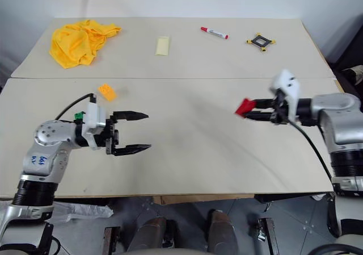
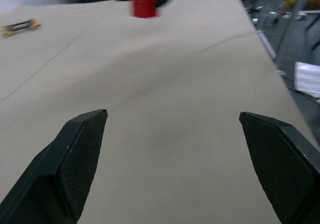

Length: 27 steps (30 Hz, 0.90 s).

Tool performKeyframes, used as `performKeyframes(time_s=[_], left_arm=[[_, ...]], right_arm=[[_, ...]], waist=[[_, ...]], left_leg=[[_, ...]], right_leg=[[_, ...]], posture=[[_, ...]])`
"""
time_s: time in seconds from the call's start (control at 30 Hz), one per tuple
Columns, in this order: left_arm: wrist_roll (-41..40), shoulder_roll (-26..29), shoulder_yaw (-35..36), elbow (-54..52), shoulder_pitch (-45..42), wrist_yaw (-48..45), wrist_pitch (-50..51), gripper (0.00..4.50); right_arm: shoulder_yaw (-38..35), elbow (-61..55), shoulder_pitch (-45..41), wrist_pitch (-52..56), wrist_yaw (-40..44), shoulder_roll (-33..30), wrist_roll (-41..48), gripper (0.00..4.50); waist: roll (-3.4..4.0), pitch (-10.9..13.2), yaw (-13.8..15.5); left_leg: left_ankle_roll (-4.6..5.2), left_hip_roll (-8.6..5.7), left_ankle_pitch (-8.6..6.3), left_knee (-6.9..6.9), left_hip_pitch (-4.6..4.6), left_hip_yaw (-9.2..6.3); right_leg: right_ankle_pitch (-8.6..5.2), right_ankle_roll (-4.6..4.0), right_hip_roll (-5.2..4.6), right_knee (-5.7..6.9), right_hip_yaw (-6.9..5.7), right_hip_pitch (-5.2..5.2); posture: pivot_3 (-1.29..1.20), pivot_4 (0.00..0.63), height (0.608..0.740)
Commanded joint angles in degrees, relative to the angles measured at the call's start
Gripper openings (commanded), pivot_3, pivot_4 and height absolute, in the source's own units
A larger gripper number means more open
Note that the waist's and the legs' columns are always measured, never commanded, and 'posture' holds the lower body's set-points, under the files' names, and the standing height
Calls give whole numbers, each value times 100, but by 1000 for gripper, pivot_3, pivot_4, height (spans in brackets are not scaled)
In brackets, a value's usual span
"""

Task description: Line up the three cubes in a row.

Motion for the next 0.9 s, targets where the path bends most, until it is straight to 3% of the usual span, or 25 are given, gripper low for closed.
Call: performKeyframes(time_s=[0.03,0.3,0.67,0.9], left_arm=[[-194,189,152,-291,282,-114,192,4500],[-246,240,285,-566,535,0,332,4500],[-270,415,451,-713,707,1,372,4500],[-626,429,678,-825,603,40,648,4500]], right_arm=[[886,157,-575,-323,305,317,-780,1476],[1516,1122,-1240,-1079,342,1166,-1560,1476],[1483,1583,-1190,-1827,751,1467,-1677,1476],[1116,1860,-1103,-2875,947,1492,-1438,3801]], waist=[[0,0,-15],[-5,3,38],[-4,4,-44],[-4,5,-88]], left_leg=[[0,-3,0,0,0,0],[0,-12,0,1,-10,-20],[-1,-9,-1,1,-9,-22],[-1,-7,-1,-2,-9,-25]], right_leg=[[0,0,-4,0,0,0],[0,-1,-12,2,-20,0],[-1,-2,-10,3,-28,1],[-2,-3,-9,2,-32,1]], posture=[[0,150,740],[0,150,740],[0,150,740],[0,150,740]])
